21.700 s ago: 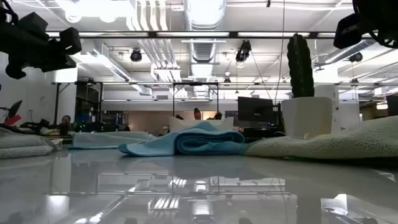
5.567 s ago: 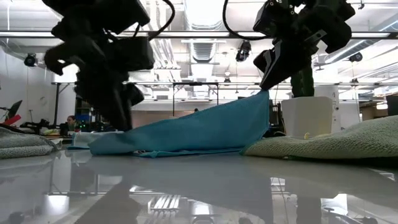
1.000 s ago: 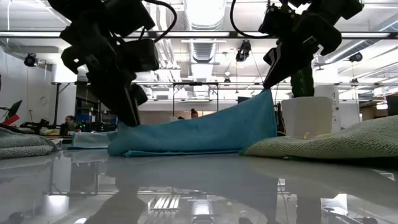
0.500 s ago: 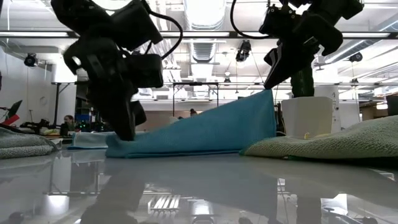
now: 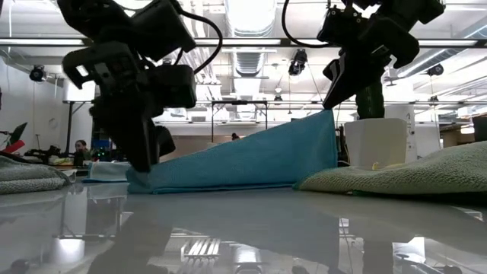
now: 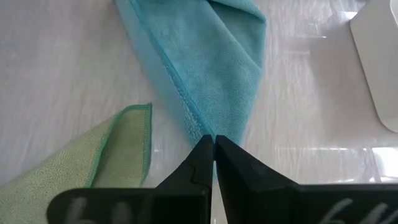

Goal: Fold microfiber towels
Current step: Fold the blue cloth

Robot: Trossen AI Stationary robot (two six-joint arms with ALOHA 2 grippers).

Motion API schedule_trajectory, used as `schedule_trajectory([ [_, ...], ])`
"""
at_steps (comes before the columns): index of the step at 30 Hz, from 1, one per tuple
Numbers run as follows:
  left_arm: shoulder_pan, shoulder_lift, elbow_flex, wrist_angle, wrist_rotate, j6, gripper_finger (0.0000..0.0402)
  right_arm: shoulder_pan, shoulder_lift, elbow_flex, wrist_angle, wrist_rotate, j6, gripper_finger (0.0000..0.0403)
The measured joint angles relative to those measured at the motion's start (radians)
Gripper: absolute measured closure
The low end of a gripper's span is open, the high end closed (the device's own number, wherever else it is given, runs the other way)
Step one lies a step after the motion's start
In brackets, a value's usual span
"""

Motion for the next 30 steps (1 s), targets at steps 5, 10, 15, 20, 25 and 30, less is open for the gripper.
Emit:
schedule_trajectory([
  [5, -0.009, -0.001, 0.003, 0.002, -0.038, 0.000, 0.0350, 0.000, 0.000, 0.000, 0.000, 0.000, -0.003, 0.0394],
  [10, -0.012, -0.018, 0.005, -0.011, -0.040, 0.000, 0.0398, 0.004, -0.001, 0.000, 0.000, 0.000, -0.003, 0.0394],
  [15, -0.012, -0.124, 0.058, -0.151, -0.039, 0.038, 0.0401, 0.034, -0.022, 0.026, -0.006, -0.004, -0.011, 0.0394],
  [20, -0.006, -0.286, 0.170, -0.363, -0.015, 0.090, 0.0401, 0.061, -0.049, 0.117, -0.067, -0.004, -0.041, 0.0394],
  [25, 0.004, -0.441, 0.250, -0.455, -0.010, 0.097, 0.0401, 0.061, -0.072, 0.211, -0.095, -0.003, -0.112, 0.0394],
  [30, 0.020, -0.559, 0.269, -0.459, -0.013, 0.138, 0.0401, 0.054, -0.075, 0.320, -0.144, 0.017, -0.184, 0.0394],
])
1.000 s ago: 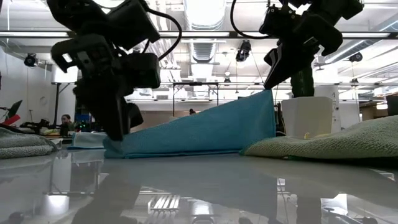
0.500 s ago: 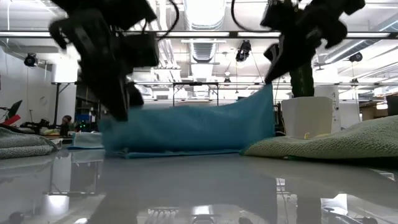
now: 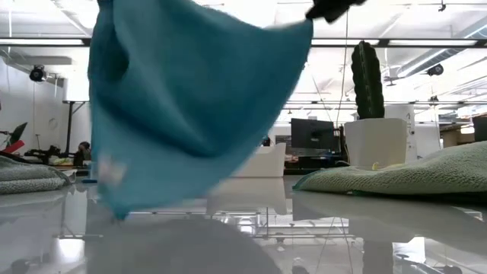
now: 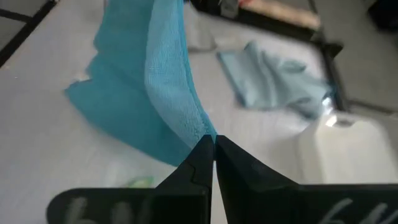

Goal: Fold microfiber towels
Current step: Fold the blue cloth

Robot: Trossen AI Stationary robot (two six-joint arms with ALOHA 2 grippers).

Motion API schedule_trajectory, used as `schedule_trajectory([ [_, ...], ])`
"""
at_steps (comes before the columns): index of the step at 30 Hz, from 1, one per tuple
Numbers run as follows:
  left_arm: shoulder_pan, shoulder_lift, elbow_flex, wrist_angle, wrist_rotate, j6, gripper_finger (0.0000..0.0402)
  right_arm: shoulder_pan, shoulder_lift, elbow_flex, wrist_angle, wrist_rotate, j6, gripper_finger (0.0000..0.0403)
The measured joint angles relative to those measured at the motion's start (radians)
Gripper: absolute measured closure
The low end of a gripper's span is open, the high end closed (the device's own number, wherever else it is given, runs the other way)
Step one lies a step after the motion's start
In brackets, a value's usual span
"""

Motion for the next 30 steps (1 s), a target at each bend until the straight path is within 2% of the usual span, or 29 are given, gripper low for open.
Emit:
schedule_trajectory([
  [4, 0.015, -0.057, -0.024, 0.015, -0.070, -0.030, 0.0401, 0.000, 0.000, 0.073, -0.006, 0.014, -0.040, 0.0394],
  [7, 0.014, -0.064, -0.061, 0.006, -0.077, -0.059, 0.0401, 0.000, 0.000, 0.102, -0.028, 0.015, -0.044, 0.0394],
  [13, 0.014, -0.036, -0.208, 0.076, -0.080, -0.111, 0.0401, 0.000, 0.014, 0.050, -0.056, 0.014, -0.004, 0.0394],
  [19, 0.014, 0.040, -0.373, 0.368, -0.076, -0.150, 0.0397, 0.004, 0.040, -0.081, -0.017, -0.007, 0.096, 0.0394],
  [24, 0.008, 0.157, -0.454, 0.611, -0.039, -0.213, 0.0356, 0.014, 0.047, -0.180, -0.005, -0.081, 0.177, 0.0394],
  [30, -0.012, 0.325, -0.457, 0.754, -0.035, -0.217, 0.0286, 0.028, 0.047, -0.243, -0.006, -0.107, 0.262, 0.0394],
])
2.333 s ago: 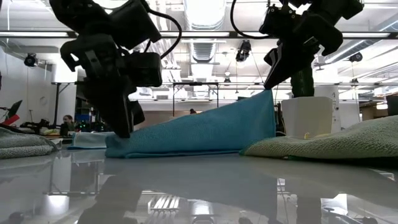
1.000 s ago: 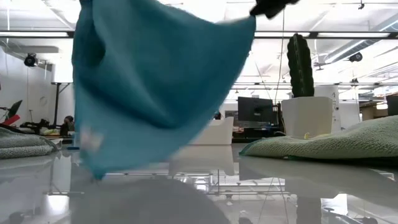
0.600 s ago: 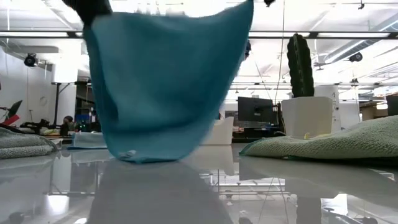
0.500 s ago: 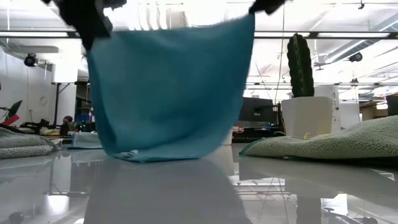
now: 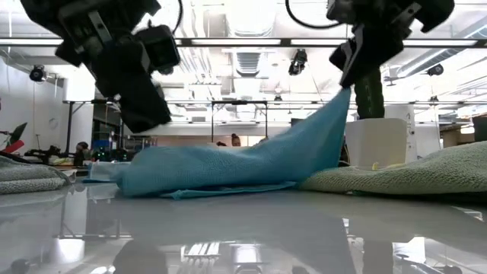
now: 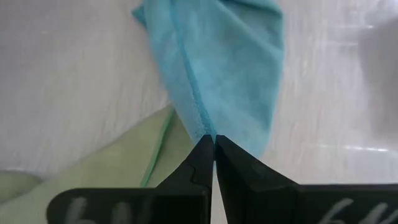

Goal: Fold microfiber towels
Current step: Fold the blue cloth

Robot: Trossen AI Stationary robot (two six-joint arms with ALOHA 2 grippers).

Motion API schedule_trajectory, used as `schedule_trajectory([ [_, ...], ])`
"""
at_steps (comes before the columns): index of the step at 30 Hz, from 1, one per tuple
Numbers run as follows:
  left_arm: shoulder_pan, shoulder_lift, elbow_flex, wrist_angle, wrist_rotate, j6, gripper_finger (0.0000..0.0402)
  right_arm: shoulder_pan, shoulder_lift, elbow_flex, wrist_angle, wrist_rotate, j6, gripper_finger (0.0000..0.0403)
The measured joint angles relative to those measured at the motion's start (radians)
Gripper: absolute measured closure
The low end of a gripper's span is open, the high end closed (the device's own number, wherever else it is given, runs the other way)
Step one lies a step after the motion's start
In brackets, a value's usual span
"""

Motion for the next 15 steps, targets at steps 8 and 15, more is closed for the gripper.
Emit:
schedule_trajectory([
  [8, -0.035, 0.099, 0.064, 0.005, -0.020, 0.037, 0.0259, 0.009, 0.000, -0.013, 0.008, -0.012, 0.015, 0.0394],
  [15, -0.070, 0.133, 0.100, 0.000, -0.168, 0.064, 0.0263, 0.009, 0.000, -0.015, 0.030, -0.012, 0.007, 0.0394],
])
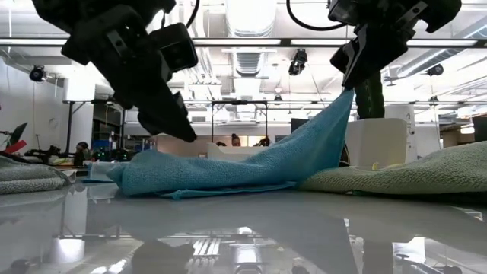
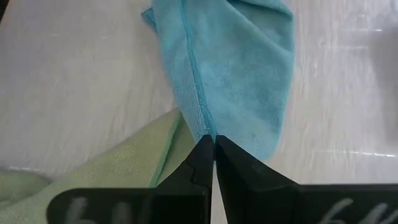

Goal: Fold microfiber towels
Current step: Fold the blue cloth

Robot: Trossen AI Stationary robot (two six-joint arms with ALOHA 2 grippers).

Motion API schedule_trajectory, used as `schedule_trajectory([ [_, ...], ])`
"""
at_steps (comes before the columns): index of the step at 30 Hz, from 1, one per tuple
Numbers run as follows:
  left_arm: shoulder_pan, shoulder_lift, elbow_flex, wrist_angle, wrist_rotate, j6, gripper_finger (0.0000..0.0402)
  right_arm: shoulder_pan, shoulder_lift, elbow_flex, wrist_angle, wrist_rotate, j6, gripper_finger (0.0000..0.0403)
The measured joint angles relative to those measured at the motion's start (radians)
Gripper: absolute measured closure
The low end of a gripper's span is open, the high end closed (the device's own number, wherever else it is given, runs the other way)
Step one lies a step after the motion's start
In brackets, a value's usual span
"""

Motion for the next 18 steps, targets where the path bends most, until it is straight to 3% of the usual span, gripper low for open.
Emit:
schedule_trajectory([
  [10, -0.015, 0.046, -0.002, -0.051, -0.002, -0.088, 0.0263, 0.000, 0.000, 0.000, 0.001, 0.000, -0.002, 0.0394],
  [18, -0.075, 0.046, -0.001, -0.056, 0.097, -0.202, 0.0263, 0.000, 0.000, -0.011, 0.014, 0.000, -0.009, 0.0394],
])
